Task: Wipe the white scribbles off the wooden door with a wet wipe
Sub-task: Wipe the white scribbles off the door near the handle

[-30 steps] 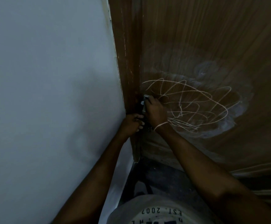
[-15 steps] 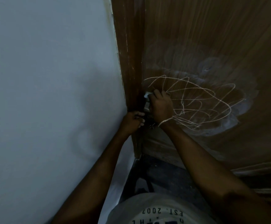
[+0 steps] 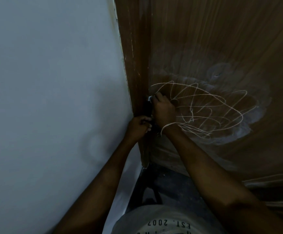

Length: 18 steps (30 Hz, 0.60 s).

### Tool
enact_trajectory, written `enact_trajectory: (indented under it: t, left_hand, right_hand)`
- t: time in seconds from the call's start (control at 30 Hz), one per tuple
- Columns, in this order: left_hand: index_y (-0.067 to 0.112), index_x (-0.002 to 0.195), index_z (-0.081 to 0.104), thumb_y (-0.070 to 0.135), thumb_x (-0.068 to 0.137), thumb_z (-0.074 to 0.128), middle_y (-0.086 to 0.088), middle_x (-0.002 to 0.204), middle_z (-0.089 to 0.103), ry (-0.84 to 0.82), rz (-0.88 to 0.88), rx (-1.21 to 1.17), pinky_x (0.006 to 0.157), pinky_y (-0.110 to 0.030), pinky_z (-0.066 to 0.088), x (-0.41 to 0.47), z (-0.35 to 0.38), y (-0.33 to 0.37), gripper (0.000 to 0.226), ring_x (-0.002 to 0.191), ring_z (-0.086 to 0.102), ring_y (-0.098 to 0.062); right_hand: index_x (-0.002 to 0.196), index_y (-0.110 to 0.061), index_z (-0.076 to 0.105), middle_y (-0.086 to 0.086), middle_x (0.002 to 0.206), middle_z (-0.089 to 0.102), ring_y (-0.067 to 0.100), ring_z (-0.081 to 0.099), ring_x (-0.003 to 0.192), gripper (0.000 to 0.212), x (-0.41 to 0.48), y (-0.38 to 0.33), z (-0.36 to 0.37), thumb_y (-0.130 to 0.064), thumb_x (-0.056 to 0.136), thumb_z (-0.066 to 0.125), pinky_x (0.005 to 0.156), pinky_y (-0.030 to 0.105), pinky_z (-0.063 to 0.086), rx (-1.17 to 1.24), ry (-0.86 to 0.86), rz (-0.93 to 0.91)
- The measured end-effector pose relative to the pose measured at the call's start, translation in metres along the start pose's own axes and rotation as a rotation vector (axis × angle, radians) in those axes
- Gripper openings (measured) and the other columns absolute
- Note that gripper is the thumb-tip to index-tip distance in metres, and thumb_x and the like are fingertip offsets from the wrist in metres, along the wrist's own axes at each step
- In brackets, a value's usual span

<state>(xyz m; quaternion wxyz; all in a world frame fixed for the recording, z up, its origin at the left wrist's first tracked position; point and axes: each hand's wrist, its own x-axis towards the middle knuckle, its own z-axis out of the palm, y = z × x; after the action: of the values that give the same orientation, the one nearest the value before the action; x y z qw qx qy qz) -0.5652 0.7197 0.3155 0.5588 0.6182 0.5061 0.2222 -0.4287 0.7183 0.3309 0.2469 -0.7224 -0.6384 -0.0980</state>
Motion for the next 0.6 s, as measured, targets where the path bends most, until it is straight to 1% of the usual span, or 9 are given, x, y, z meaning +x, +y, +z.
enact_trajectory:
  t: [0.1, 0.17, 0.27, 0.33, 0.37, 0.43, 0.5, 0.6]
  left_hand:
    - [0.009, 0.118, 0.066, 0.002, 0.096, 0.051, -0.007, 0.094, 0.068, -0.003, 0.026, 0.001, 0.064, -0.015, 0.053, 0.001, 0.001, 0.003, 0.028, 0.076, 0.066, -0.014]
    - [0.010, 0.114, 0.067, 0.002, 0.096, 0.052, -0.006, 0.094, 0.068, 0.004, 0.028, -0.004, 0.061, -0.012, 0.052, 0.003, 0.002, 0.004, 0.025, 0.075, 0.066, -0.012]
    - [0.009, 0.109, 0.067, 0.003, 0.096, 0.053, -0.008, 0.096, 0.069, 0.013, 0.008, -0.009, 0.061, -0.015, 0.052, 0.005, 0.005, 0.004, 0.020, 0.076, 0.067, -0.014]
    - [0.012, 0.106, 0.068, 0.005, 0.096, 0.054, -0.008, 0.096, 0.070, 0.018, 0.006, -0.005, 0.064, -0.020, 0.051, 0.005, 0.007, 0.003, 0.018, 0.078, 0.068, -0.016]
    - [0.016, 0.103, 0.068, 0.007, 0.097, 0.054, -0.007, 0.095, 0.070, 0.022, 0.006, -0.011, 0.065, -0.020, 0.051, 0.004, 0.007, 0.003, 0.018, 0.078, 0.068, -0.016]
    - [0.022, 0.102, 0.068, 0.008, 0.097, 0.054, -0.002, 0.093, 0.070, 0.029, 0.010, -0.018, 0.062, -0.015, 0.050, 0.003, 0.007, 0.001, 0.020, 0.078, 0.068, -0.013]
    - [0.019, 0.107, 0.068, 0.008, 0.097, 0.053, -0.002, 0.094, 0.069, 0.036, 0.005, -0.027, 0.061, -0.014, 0.049, 0.003, 0.006, -0.002, 0.021, 0.078, 0.068, -0.013]
    - [0.016, 0.109, 0.067, 0.007, 0.097, 0.053, -0.005, 0.091, 0.069, 0.032, -0.006, -0.032, 0.065, -0.020, 0.050, 0.002, 0.006, -0.005, 0.021, 0.076, 0.067, -0.015]
  right_hand:
    - [0.105, -0.008, 0.067, 0.007, 0.112, 0.062, 0.023, 0.062, 0.089, 0.016, -0.004, 0.006, -0.005, -0.012, 0.094, 0.057, 0.068, 0.031, 0.053, 0.044, 0.003, 0.090]
    - [0.107, -0.007, 0.067, 0.008, 0.116, 0.060, 0.023, 0.063, 0.090, 0.017, -0.001, 0.004, -0.005, -0.010, 0.095, 0.055, 0.071, 0.031, 0.054, 0.052, -0.014, 0.102]
    - [0.119, -0.004, 0.061, 0.014, 0.130, 0.053, 0.025, 0.062, 0.099, 0.025, 0.004, -0.006, -0.001, -0.009, 0.095, 0.057, 0.079, 0.034, 0.056, 0.040, -0.076, 0.031]
    - [0.120, -0.003, 0.060, 0.016, 0.131, 0.052, 0.026, 0.063, 0.098, 0.027, 0.003, -0.005, -0.001, -0.008, 0.093, 0.060, 0.076, 0.032, 0.056, 0.036, -0.072, -0.023]
    - [0.119, -0.004, 0.061, 0.015, 0.129, 0.054, 0.025, 0.063, 0.097, 0.026, 0.000, 0.000, -0.003, -0.007, 0.093, 0.061, 0.075, 0.031, 0.055, 0.043, -0.058, -0.026]
    - [0.117, -0.005, 0.063, 0.014, 0.120, 0.058, 0.024, 0.064, 0.093, 0.026, -0.010, 0.013, -0.004, -0.006, 0.091, 0.062, 0.073, 0.030, 0.054, 0.074, 0.003, -0.001]
    - [0.113, -0.006, 0.065, 0.012, 0.110, 0.064, 0.025, 0.065, 0.090, 0.025, -0.019, 0.022, -0.002, -0.007, 0.089, 0.064, 0.073, 0.032, 0.056, 0.102, 0.068, 0.049]
    - [0.103, -0.009, 0.067, 0.009, 0.096, 0.069, 0.024, 0.066, 0.083, 0.014, -0.025, 0.020, 0.002, -0.010, 0.091, 0.062, 0.072, 0.038, 0.055, 0.203, 0.131, 0.201]
